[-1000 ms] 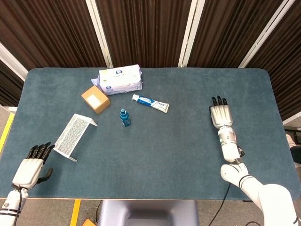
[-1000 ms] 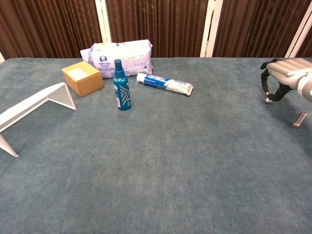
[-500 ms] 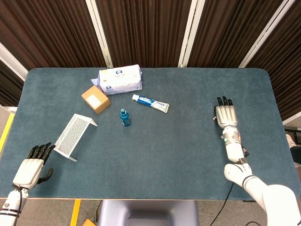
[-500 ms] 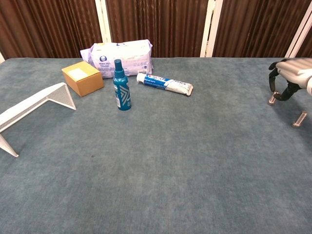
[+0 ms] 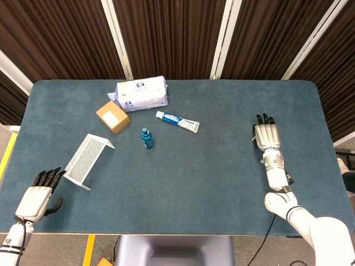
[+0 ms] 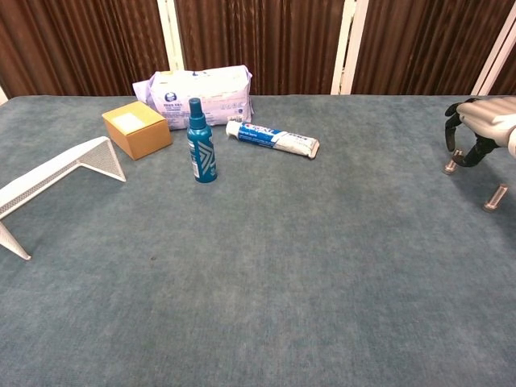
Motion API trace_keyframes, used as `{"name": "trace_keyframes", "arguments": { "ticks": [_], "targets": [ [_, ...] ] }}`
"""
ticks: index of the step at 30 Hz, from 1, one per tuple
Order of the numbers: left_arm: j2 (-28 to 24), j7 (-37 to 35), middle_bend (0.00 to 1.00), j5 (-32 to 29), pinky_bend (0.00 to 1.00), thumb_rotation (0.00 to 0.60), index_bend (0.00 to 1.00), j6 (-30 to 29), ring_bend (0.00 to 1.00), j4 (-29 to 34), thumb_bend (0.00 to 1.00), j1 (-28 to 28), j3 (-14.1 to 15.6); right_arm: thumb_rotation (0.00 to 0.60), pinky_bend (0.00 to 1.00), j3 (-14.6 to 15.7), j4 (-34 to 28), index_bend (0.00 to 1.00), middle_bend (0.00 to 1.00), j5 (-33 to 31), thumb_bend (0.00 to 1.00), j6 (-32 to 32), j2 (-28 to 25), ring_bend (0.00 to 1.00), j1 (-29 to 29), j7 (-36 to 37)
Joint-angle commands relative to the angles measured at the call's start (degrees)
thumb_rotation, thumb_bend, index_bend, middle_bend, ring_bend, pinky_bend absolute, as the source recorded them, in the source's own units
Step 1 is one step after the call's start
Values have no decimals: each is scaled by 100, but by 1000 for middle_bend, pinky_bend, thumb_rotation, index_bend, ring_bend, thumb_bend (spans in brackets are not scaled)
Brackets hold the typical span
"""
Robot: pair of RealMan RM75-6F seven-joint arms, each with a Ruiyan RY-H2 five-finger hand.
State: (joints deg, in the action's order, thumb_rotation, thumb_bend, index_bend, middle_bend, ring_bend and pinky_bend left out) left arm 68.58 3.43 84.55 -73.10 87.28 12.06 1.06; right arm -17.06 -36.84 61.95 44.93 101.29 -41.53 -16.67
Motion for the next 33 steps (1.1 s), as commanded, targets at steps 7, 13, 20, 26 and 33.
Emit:
{"name": "trace_keyframes", "arguments": {
  "ticks": [7,13,20,26,33],
  "targets": [
    [18,-61,0,34,42,600,0,-45,0,-59,456,-10,1,600,234,48,-128,533,193,56,465,175,-71,83,27,-86],
    [53,-120,0,101,42,600,0,-220,0,-88,455,-46,-41,600,180,144,-1465,286,164,533,465,1277,-630,52,444,271],
    [215,-497,0,532,16,600,0,-993,0,-351,478,-203,-135,600,0,1306,-5048,12,0,1497,430,3352,-2306,0,2119,-468],
    [244,-481,0,526,11,600,0,-1163,0,-398,460,-291,-160,600,0,1915,-5733,0,0,2102,404,5037,-2832,0,3431,186],
    [27,-180,0,413,22,600,0,-864,0,-1,452,-262,-73,600,0,1964,-5896,0,0,2226,404,4955,-3350,0,3614,663]
  ]
}}
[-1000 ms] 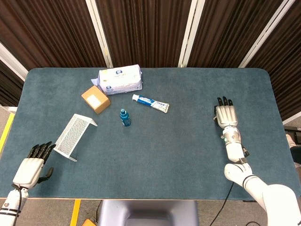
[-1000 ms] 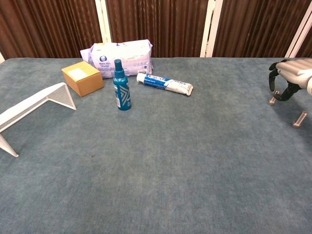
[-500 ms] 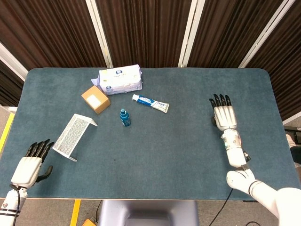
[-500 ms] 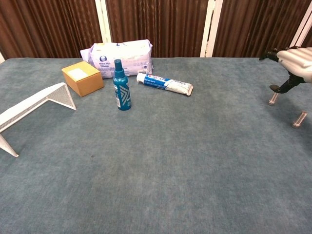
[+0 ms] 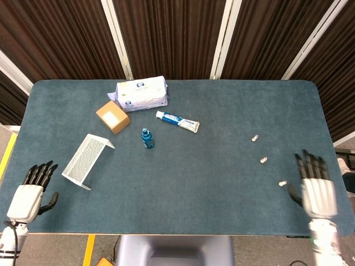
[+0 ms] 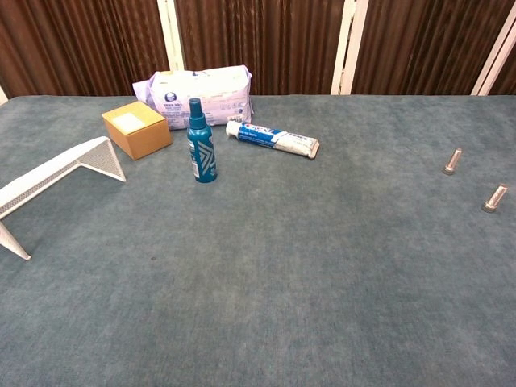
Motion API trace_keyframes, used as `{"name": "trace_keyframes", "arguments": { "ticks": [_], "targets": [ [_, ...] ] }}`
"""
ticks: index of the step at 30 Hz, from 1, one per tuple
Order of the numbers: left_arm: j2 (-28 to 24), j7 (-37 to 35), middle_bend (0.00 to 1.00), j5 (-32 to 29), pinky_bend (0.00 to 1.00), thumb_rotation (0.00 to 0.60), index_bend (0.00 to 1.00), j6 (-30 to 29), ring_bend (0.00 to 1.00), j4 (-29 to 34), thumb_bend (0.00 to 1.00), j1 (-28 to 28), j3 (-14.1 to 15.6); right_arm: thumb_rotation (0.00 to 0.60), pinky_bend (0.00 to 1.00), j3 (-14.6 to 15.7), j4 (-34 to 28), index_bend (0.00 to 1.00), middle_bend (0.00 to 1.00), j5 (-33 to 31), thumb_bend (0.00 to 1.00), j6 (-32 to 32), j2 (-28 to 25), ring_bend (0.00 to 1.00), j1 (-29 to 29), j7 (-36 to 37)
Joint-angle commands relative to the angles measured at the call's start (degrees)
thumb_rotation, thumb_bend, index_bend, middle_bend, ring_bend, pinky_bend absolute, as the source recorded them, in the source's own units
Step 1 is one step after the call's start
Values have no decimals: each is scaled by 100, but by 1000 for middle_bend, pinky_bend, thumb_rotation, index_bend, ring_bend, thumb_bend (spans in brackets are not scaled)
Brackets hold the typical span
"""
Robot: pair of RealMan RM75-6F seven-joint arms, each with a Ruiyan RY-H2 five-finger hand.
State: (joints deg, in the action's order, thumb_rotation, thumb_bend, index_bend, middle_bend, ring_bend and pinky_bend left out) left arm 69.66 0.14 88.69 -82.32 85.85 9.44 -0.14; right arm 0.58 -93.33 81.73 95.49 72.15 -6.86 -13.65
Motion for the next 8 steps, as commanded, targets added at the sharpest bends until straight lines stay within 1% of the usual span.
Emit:
{"name": "trace_keyframes", "arguments": {
  "ticks": [1,4,8],
  "targets": [
    [-92,214,0,13,23,600,0,47,0,176,451,-8,57,600,0,192,-262,0,0,255,404,-118,-466,0,160,395],
    [-128,382,0,-39,23,600,0,49,0,287,452,-43,66,600,0,186,-343,0,0,242,403,-269,-573,0,179,465],
    [-167,362,0,-57,23,600,0,16,0,320,454,-60,39,600,0,155,-432,0,0,186,403,-456,-649,0,176,397]
  ]
}}
